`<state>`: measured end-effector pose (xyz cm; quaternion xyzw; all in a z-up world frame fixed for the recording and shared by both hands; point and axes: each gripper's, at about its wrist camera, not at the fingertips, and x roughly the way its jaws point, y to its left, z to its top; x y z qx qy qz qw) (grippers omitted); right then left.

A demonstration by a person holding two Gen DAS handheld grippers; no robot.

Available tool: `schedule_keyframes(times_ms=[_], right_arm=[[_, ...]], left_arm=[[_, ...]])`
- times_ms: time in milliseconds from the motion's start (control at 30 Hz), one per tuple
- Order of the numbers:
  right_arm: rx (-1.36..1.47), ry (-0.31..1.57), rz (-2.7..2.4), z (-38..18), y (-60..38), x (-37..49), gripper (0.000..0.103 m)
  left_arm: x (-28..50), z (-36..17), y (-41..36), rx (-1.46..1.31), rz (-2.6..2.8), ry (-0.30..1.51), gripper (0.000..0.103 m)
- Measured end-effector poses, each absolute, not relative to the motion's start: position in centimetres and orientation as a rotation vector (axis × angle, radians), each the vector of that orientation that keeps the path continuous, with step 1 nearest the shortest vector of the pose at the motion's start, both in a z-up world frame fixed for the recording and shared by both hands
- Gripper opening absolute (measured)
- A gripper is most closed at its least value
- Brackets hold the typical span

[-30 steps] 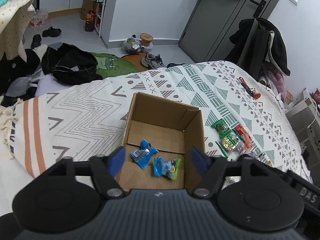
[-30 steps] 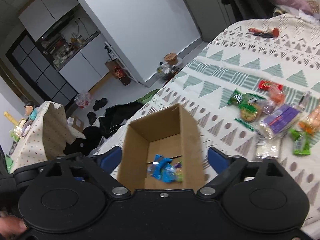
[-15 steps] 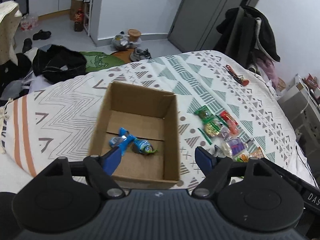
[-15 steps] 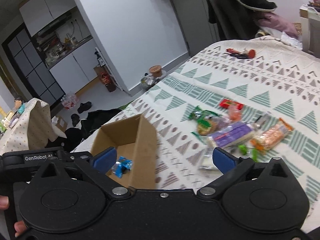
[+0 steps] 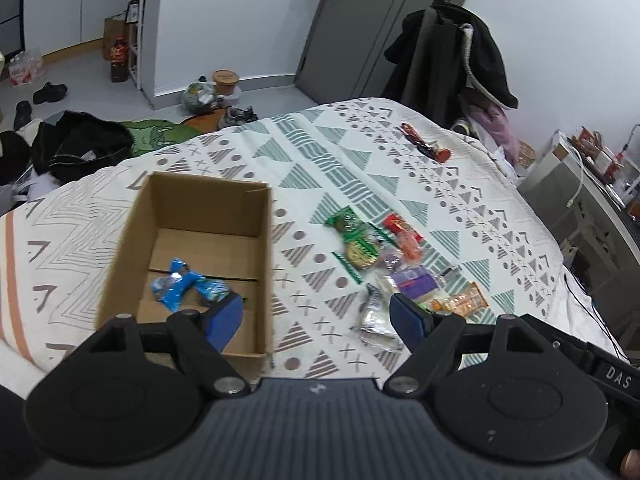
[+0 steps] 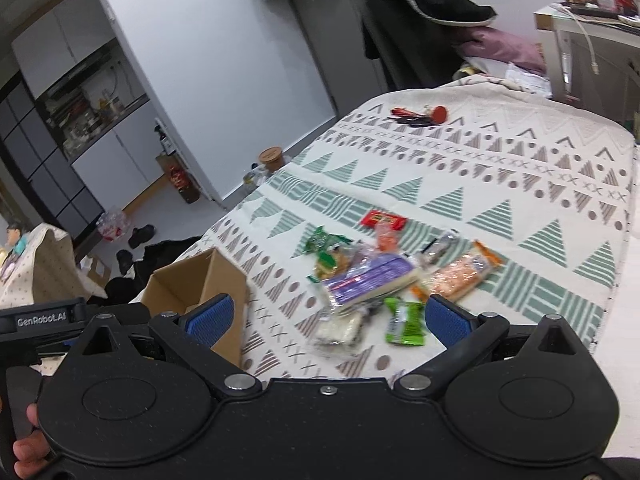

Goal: Organize snacks
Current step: 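Move both tools back over the snack pile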

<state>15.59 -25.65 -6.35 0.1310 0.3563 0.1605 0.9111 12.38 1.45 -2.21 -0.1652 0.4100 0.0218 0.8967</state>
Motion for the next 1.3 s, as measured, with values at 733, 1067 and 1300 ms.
schedule_keyframes(times_ms=[733, 1067, 1300], right_arm=[[0.546, 0.787, 0.139, -11.9, -31.5, 18.9, 0.103], [0.607, 0.815, 0.118, -14.3, -32.4, 21.8, 0.102], [0.627, 0.873, 0.062, -16.9, -32.8, 24.6, 0.095]], left_arm=[[17.5, -4.9, -5.2, -0.273, -0.014, 0.857, 0.079], [21.6, -7.2, -7.8, -0.215, -0.056, 0.864, 0.079], [24.6, -10.0, -9.3, -0.178, -0.093, 0.898, 0.076]])
